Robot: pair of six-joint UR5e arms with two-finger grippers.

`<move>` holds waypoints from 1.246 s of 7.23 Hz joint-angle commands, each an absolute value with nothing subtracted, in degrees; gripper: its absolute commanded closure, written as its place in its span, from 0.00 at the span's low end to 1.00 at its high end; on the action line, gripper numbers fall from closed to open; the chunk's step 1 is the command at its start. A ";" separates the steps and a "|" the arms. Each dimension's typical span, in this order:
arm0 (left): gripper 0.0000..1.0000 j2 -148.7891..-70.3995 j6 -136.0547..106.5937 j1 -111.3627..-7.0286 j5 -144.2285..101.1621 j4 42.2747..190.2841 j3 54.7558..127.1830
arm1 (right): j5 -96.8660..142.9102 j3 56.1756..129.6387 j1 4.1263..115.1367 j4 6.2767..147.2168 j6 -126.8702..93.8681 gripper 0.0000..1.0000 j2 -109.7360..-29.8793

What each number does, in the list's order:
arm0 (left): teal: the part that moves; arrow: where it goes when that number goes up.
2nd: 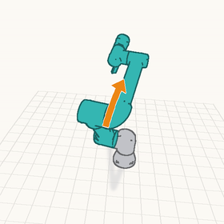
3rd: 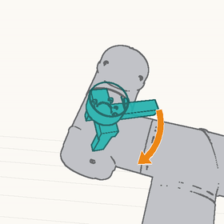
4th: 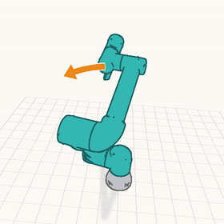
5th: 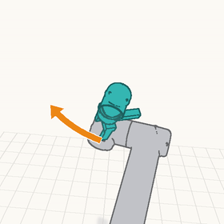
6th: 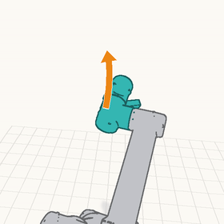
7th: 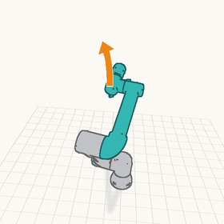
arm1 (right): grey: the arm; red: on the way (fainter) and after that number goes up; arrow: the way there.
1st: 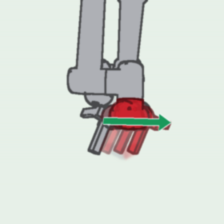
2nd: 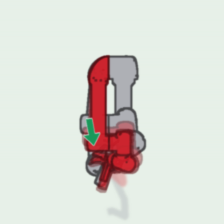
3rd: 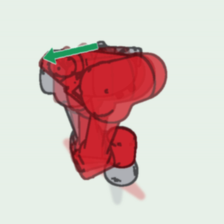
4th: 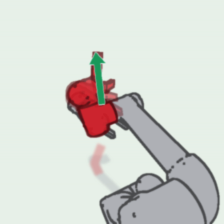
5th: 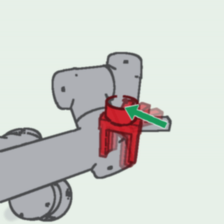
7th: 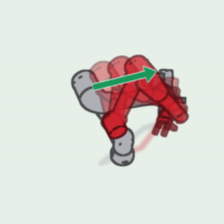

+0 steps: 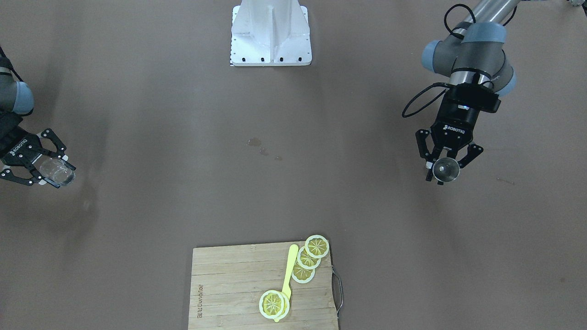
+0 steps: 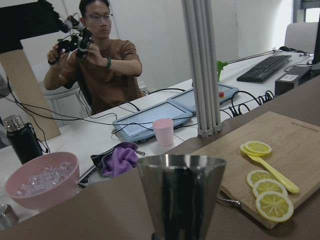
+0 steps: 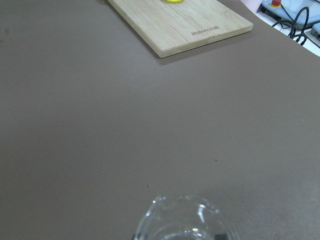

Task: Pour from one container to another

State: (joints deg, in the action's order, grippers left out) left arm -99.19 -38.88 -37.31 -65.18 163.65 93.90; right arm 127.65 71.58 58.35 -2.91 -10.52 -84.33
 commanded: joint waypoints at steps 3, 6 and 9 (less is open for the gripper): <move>1.00 -97.21 -45.70 -28.67 -42.92 162.35 93.86 | 130.35 67.77 57.22 -5.54 -10.63 1.00 -81.74; 1.00 -94.15 -60.35 -24.17 -30.95 149.95 97.45 | 129.73 63.39 56.34 -8.60 -10.63 1.00 -80.77; 1.00 -91.06 -75.52 -19.96 -18.76 143.67 99.31 | 129.03 61.00 55.90 -10.89 -10.55 1.00 -80.60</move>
State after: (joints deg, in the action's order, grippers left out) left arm -91.85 -68.32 -21.58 -24.08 148.32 98.87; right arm 129.41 61.96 55.97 -9.87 -10.58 -80.64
